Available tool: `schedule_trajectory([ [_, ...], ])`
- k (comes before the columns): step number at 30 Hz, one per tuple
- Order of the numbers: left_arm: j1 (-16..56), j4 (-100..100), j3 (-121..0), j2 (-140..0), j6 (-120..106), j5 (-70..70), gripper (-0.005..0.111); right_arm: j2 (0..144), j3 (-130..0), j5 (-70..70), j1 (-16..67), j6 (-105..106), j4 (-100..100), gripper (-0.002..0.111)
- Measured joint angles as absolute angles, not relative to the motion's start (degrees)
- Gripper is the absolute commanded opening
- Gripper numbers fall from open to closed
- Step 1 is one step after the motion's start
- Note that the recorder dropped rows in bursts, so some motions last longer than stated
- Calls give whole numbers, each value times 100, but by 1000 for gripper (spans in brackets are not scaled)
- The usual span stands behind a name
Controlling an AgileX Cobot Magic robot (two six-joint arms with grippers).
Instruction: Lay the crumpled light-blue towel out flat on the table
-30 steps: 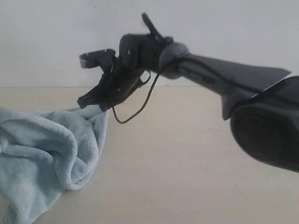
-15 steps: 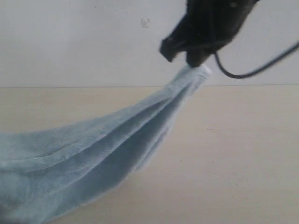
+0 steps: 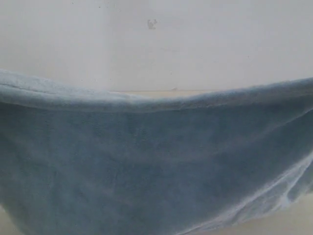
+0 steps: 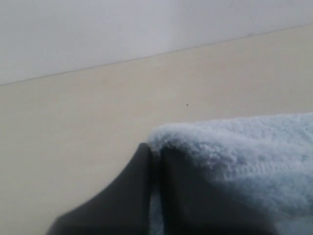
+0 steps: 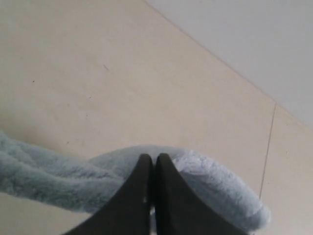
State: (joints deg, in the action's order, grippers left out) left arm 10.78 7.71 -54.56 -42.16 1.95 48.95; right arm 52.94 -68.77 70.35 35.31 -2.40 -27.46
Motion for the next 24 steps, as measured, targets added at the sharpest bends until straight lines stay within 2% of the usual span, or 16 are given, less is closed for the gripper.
schedule_trajectory([
  [5, 1078, 262, -5456, -4898, -354, 4664, 4, 5259, -6868, 7043, 3531, -250, -3234, 0],
  [13, 1078, 344, -5574, -6117, -555, 3773, 4, 6556, -6864, 6814, 3531, -631, -4787, 0],
  [18, 1078, 515, -6527, -6365, -549, 2963, 4, 6816, -7412, 6204, 3531, -2004, -6639, 0],
  [24, 1078, 664, -7543, -6229, -382, 2399, 4, 6331, -8169, 5261, 3531, -2859, -6835, 0],
])
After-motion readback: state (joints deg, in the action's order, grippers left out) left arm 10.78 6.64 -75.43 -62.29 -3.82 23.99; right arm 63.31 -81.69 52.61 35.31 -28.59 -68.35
